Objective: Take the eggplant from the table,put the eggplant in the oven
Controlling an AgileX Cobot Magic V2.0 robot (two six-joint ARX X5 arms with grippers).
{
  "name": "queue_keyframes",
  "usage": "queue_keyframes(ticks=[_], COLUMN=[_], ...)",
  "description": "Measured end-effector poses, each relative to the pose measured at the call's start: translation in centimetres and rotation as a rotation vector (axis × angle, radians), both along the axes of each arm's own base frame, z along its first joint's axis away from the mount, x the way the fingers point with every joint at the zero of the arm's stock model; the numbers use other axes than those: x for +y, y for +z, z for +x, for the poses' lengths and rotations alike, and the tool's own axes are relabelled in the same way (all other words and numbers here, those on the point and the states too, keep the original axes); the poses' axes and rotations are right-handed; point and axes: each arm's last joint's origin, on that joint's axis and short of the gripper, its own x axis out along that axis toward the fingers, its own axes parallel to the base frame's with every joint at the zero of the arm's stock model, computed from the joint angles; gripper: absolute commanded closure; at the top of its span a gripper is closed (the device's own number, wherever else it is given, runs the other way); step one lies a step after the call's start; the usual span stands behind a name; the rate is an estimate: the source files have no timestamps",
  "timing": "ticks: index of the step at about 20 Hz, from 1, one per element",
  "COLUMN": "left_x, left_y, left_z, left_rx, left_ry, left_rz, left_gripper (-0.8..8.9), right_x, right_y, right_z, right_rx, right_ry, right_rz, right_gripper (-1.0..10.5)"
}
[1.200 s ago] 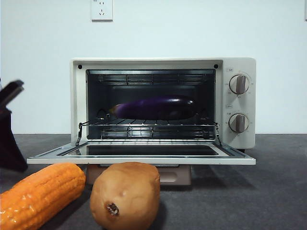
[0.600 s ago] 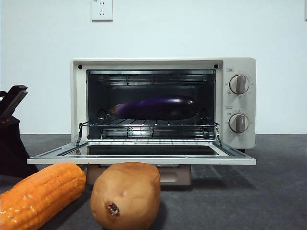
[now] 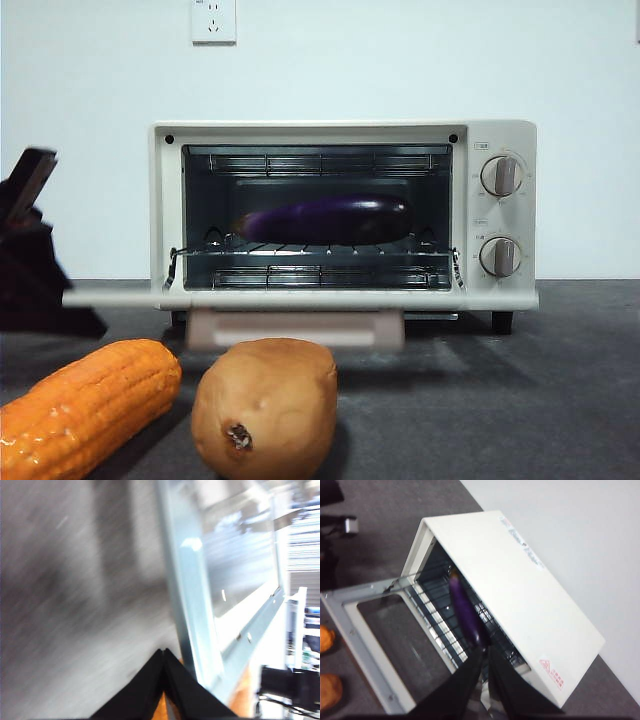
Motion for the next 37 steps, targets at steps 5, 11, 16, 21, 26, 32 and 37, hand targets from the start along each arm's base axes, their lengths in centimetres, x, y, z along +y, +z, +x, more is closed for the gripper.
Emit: queue_keyframes(ticks=[5, 11, 16, 21, 26, 32, 37], left_x=[-0.2, -0.4, -0.5, -0.7, -0.8, -2.0, -3.1], left_y=[2.3, 5.4, 8.2, 10.8, 12.4, 16.3, 19.8], left_z=[1.9, 4.2, 5.8, 7.1, 6.1, 1.8, -2.3], left_rx=[-0.07, -0.162, -0.246, -0.334, -0.349, -0.473, -0.668], left_ry=[-0.014, -0.012, -0.003, 0.004, 0.057, 0.096, 0.136], left_rz=[-0.053, -0.077, -0.078, -0.066, 0.022, 0.259, 0.418], left_gripper=[8.1, 8.1, 8.1, 8.09, 8.09, 8.09, 8.1], right_x=[-0.2, -0.4, -0.5, -0.6, -0.7, -1.2, -2.7], right_y=[-0.4, -0.7, -0.9, -1.2, -2.2, -6.6, -10.3], right_z=[-0.1, -0.2, -0.3, -0.5, -0.3, 1.7, 4.7], right_rx=[0.031, 0.063, 0.084, 0.127, 0.225, 0.331, 0.411], right_ry=[-0.01, -0.023, -0.033, -0.004, 0.077, -0.029, -0.136], right_rz=[-0.022, -0.037, -0.046, -0.073, -0.08, -0.181, -0.085], right_gripper=[9.4, 9.4, 9.4, 9.4, 9.4, 9.4, 9.4])
